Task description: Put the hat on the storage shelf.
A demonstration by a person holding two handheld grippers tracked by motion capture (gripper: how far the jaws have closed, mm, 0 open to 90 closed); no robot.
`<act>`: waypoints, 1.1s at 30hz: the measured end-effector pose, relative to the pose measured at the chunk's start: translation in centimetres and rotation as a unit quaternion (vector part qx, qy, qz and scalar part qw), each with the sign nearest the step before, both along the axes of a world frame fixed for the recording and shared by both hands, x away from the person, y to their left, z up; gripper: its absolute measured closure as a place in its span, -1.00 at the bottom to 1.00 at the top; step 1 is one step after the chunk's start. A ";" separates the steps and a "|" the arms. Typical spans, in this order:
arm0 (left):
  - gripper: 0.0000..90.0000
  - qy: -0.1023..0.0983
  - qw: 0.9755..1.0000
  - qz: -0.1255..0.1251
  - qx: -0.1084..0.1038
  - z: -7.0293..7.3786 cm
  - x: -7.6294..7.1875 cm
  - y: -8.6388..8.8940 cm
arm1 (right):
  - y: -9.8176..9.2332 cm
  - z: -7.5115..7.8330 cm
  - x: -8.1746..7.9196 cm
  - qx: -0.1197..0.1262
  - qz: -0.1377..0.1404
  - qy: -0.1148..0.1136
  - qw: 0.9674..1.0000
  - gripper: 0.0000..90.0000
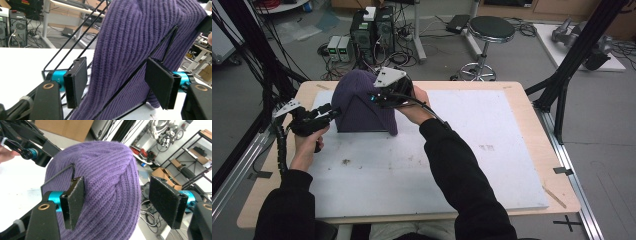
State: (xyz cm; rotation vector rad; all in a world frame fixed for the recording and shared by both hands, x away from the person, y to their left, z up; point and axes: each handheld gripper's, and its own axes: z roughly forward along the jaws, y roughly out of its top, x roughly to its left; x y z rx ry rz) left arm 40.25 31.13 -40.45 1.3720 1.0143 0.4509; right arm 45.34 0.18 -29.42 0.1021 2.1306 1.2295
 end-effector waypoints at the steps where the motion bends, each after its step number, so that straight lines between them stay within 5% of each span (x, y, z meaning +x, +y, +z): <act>1: -0.29 0.001 1.000 0.000 0.003 0.0 0.0 -0.1 | -0.1 0.0 0.0 0.000 0.002 0.007 1.000 -0.40; 4: -0.33 0.003 1.000 -0.003 0.007 0.0 0.0 -0.2 | -0.4 0.0 0.4 -0.003 0.012 0.040 0.999 -0.54; 10: -0.43 0.006 1.000 0.002 0.015 0.0 -0.1 -0.3 | -1.0 -0.1 0.7 -0.002 0.004 0.065 0.998 -0.64; 22: -0.47 -0.017 0.999 0.016 0.032 0.6 -1.5 -0.2 | -3.4 1.2 0.7 0.014 -0.017 0.072 0.997 -0.74; 28: -0.56 -0.011 0.998 0.043 0.032 0.5 -2.7 0.7 | -5.0 1.7 0.4 0.020 -0.034 0.072 0.997 -0.74; 33: -0.59 -0.015 0.998 0.049 0.040 0.6 -3.6 0.8 | -8.2 1.4 -0.1 0.039 -0.058 0.074 0.995 -0.74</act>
